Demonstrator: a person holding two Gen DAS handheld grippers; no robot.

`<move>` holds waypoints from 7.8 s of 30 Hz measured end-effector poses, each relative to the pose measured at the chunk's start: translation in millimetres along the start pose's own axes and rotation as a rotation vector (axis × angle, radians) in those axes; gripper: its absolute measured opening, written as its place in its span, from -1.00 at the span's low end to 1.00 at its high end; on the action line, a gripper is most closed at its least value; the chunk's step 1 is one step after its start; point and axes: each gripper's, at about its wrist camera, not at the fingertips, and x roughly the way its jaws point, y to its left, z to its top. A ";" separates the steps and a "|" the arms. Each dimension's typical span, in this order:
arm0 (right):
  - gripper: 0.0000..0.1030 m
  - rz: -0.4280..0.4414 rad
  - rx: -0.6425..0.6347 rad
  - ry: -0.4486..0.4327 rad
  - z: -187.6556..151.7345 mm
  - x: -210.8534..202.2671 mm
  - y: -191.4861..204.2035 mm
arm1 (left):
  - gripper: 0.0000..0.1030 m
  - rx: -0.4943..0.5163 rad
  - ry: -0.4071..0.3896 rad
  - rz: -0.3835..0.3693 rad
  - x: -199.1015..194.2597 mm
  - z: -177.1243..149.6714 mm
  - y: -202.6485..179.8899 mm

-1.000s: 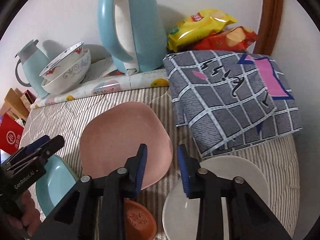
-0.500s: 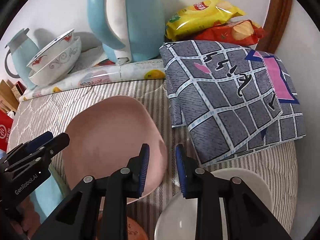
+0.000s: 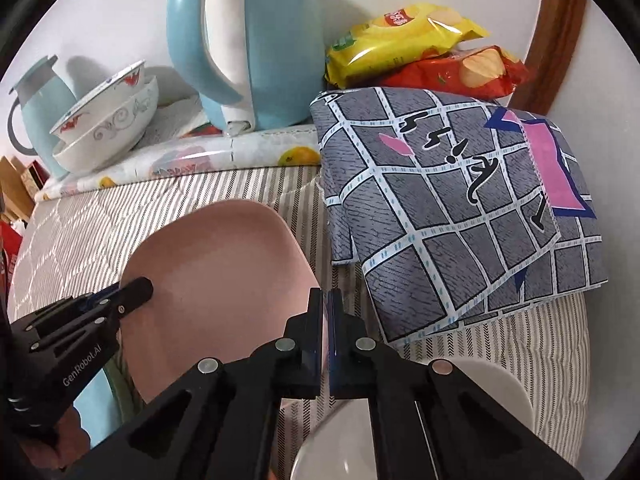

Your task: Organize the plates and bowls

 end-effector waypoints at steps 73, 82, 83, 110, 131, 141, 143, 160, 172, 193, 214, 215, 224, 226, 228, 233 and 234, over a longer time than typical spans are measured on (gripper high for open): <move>-0.87 0.042 -0.038 -0.002 8.9 0.3 27.6 | -0.87 -0.037 -0.009 -0.034 -13.8 5.0 19.9; -0.89 0.047 -0.024 -0.078 4.4 -47.1 30.1 | -0.87 -0.028 -0.079 -0.036 -62.0 2.1 22.8; -0.89 0.048 -0.026 -0.086 2.9 -53.1 33.0 | -0.87 -0.029 -0.085 -0.036 -67.8 0.1 24.6; -0.91 0.101 -0.016 -0.219 -72.1 -160.6 82.6 | -0.87 -0.054 -0.211 -0.030 -180.5 -68.1 52.1; -0.90 0.144 -0.016 -0.230 -104.1 -173.4 110.4 | -0.87 -0.097 -0.229 -0.017 -206.4 -99.8 84.6; -0.90 0.146 -0.026 -0.226 -107.9 -171.5 119.2 | -0.87 -0.108 -0.224 -0.013 -207.1 -103.8 92.6; -0.90 0.147 -0.028 -0.222 -107.5 -169.5 120.0 | -0.88 -0.109 -0.219 -0.013 -205.4 -104.2 93.6; -0.89 0.149 -0.056 -0.185 -97.7 -142.7 125.8 | -0.87 -0.155 -0.182 -0.017 -179.6 -103.1 108.5; -0.89 0.146 -0.074 -0.134 -82.6 -106.6 126.7 | -0.87 -0.177 -0.128 -0.011 -145.9 -88.3 115.7; -0.95 0.143 -0.134 -0.019 -71.9 -56.3 129.4 | -0.88 -0.208 -0.063 0.025 -107.0 -85.8 126.2; -0.55 0.207 -0.079 0.045 -121.3 -82.2 133.4 | -0.86 -0.193 -0.082 -0.021 -125.3 -87.1 126.0; -0.55 0.210 -0.077 0.042 -123.1 -83.5 134.4 | -0.85 -0.193 -0.085 -0.024 -126.7 -88.1 125.6; -0.43 0.241 -0.090 0.061 -136.8 -77.5 152.3 | -0.81 -0.180 -0.073 -0.021 -133.9 -96.5 120.6; -0.43 0.255 -0.083 0.058 -137.6 -79.5 151.1 | -0.81 -0.176 -0.078 -0.015 -136.9 -97.4 119.9; -0.43 0.264 -0.076 0.052 -139.5 -83.2 149.5 | -0.81 -0.169 -0.078 -0.019 -139.0 -97.7 118.0; -0.38 0.246 -0.062 0.005 -145.8 -99.4 135.2 | -0.81 -0.151 -0.079 -0.022 -141.6 -98.5 106.5; -0.31 0.235 -0.057 -0.004 -146.7 -102.0 131.5 | -0.81 -0.147 -0.080 -0.023 -142.5 -98.5 102.8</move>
